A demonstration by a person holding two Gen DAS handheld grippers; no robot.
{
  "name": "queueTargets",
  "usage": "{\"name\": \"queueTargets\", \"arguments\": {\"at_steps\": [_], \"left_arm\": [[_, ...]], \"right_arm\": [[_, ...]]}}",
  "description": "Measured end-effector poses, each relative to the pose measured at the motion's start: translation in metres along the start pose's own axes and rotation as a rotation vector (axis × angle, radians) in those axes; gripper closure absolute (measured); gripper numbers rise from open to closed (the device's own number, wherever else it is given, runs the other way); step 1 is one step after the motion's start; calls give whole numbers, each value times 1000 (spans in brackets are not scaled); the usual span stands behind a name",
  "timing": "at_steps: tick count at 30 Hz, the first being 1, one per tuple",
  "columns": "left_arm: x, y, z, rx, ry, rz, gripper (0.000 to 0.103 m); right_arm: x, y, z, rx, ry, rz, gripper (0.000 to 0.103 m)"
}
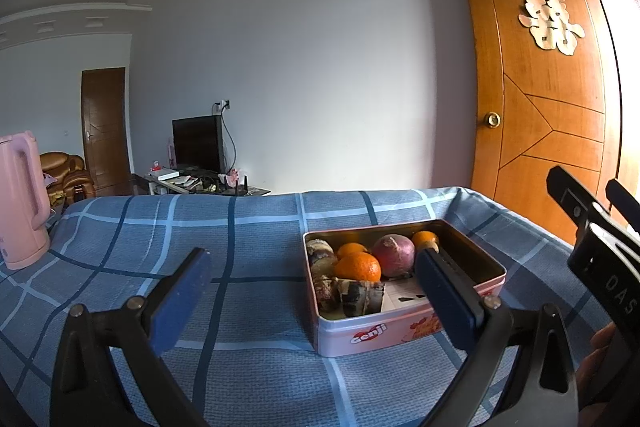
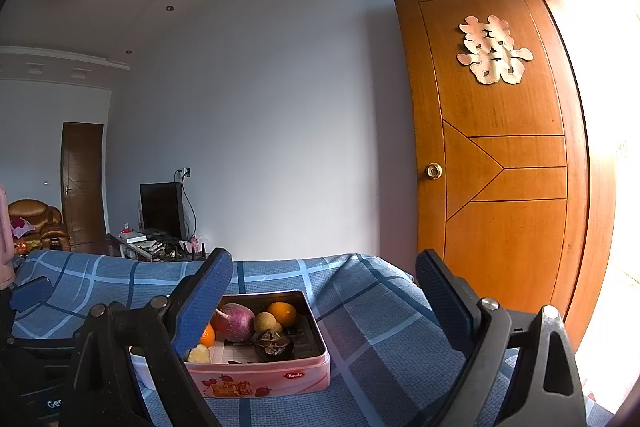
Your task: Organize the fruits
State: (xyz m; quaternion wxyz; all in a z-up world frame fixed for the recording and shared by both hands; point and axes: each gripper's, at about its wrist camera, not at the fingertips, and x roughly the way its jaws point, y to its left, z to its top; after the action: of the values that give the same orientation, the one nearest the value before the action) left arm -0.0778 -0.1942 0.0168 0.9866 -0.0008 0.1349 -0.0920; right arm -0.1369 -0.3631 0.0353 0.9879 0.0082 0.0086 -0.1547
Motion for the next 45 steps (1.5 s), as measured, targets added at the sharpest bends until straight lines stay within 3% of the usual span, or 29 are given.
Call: {"name": "queueTargets", "arguments": {"at_steps": [45], "left_arm": [[2, 0, 0, 8, 14, 18, 0]], "right_arm": [[0, -3, -1, 5, 1, -5, 9]]}}
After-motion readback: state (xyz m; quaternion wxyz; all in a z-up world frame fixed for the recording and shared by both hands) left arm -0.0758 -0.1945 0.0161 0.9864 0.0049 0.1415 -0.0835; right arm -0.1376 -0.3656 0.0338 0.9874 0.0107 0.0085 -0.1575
